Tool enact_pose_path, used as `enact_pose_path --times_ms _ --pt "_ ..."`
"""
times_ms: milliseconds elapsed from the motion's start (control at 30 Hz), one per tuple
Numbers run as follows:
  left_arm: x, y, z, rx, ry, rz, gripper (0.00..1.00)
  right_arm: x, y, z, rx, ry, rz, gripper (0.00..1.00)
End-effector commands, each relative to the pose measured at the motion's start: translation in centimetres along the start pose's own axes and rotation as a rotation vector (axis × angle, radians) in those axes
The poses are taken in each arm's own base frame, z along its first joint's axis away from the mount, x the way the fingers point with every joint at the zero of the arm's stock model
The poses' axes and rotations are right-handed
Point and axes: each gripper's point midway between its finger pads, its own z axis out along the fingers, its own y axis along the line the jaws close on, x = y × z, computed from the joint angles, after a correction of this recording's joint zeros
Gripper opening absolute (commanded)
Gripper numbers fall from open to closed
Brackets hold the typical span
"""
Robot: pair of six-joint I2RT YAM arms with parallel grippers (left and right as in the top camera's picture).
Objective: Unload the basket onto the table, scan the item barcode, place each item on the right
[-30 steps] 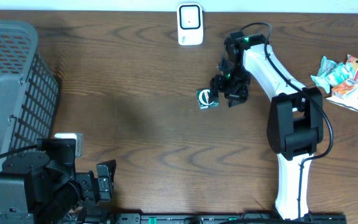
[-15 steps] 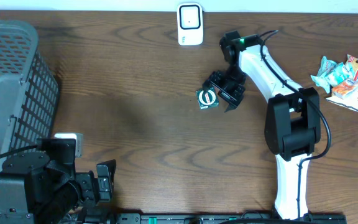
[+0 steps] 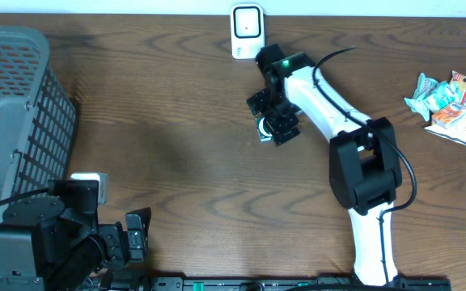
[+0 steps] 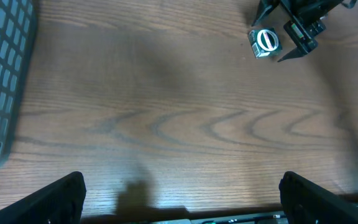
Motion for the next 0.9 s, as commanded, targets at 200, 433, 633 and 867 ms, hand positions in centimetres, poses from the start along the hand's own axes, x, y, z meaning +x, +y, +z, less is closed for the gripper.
enact_pose_path --times_ms 200,433,633,867 --pt "-0.1 0.1 0.0 -0.009 -0.002 -0.005 0.98 -1.8 0.0 0.0 0.014 -0.235 0.071 0.98" --pt "-0.1 0.1 0.0 -0.009 -0.002 -0.005 0.97 -1.8 -0.2 1.3 0.020 -0.236 0.093 0.97" --pt "-0.1 0.2 0.0 -0.010 -0.002 -0.005 0.98 -1.6 -0.5 2.3 0.043 -0.216 0.093 0.98" --pt "-0.1 0.2 0.0 -0.010 -0.002 -0.005 0.98 -0.9 -0.4 2.5 0.041 -0.180 0.091 0.95"
